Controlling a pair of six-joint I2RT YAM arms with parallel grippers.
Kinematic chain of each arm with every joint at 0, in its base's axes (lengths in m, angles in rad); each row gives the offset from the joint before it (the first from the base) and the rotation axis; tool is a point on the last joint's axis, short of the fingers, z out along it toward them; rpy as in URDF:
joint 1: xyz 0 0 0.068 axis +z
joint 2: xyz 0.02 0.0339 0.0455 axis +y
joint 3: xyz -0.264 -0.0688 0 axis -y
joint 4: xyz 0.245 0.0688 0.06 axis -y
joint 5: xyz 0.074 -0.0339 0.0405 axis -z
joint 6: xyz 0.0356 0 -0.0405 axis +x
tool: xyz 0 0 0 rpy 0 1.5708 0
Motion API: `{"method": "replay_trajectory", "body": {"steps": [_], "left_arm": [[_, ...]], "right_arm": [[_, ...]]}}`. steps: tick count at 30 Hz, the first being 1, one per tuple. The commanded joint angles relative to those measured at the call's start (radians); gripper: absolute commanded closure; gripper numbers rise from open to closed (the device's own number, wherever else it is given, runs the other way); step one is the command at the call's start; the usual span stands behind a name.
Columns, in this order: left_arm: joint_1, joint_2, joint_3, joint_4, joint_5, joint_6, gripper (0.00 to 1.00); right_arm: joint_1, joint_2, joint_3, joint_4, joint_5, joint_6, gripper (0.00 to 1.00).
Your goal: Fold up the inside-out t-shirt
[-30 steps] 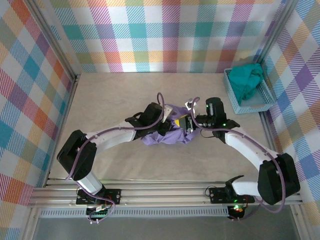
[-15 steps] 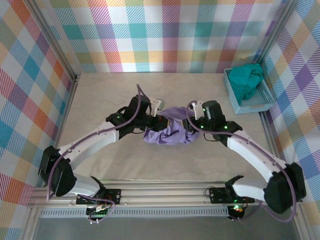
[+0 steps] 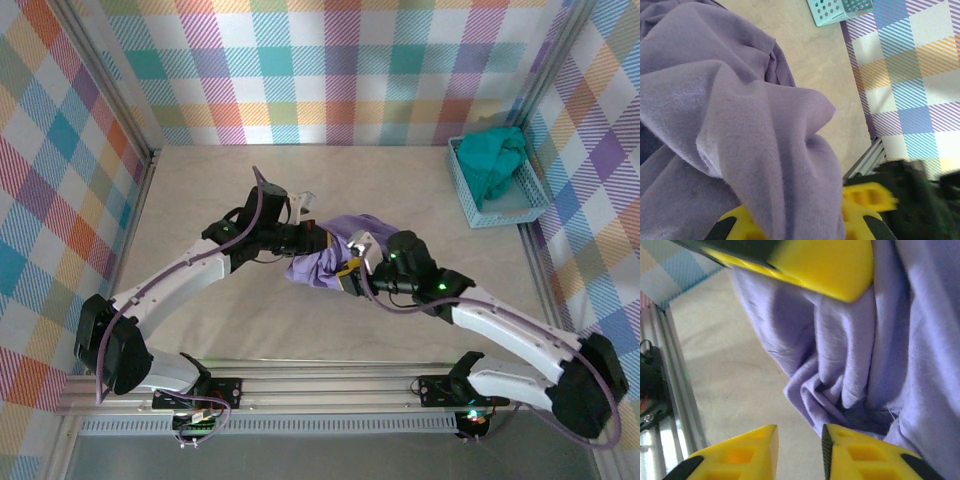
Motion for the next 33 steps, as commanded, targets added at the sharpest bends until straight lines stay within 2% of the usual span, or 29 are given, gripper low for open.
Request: {"method": "replay_trajectory", "body": {"steps": [1,7,12,19,24,28,33], "left_arm": [[0.006,-0.049,0.018,0.005,0.034,-0.019,1.0],[0.01,-0.061,0.012,0.005,0.037,-0.018,1.0],[0.011,-0.063,0.009,0.006,0.034,-0.018,1.0],[0.016,-0.058,0.003,0.005,0.024,-0.014,1.0],[0.024,-0.061,-0.005,-0.005,-0.021,-0.013,1.0],[0.037,-0.061,-0.01,-0.017,-0.091,-0.011,1.0],[0.054,-0.027,-0.001,-0.035,-0.166,0.021,1.0]], "right_arm": [[0.002,0.077,0.057,0.086,0.035,0.041,0.73],[-0.001,0.194,0.099,0.093,0.07,0.061,0.75],[-0.002,0.225,0.103,0.133,0.015,0.068,0.74],[-0.002,0.211,0.098,0.137,0.024,0.061,0.94],[-0.005,0.165,0.084,0.114,0.015,0.043,0.99],[-0.01,0.111,0.086,0.065,-0.04,0.016,1.0],[-0.033,0.067,0.118,0.003,-0.203,-0.002,1.0]]}}
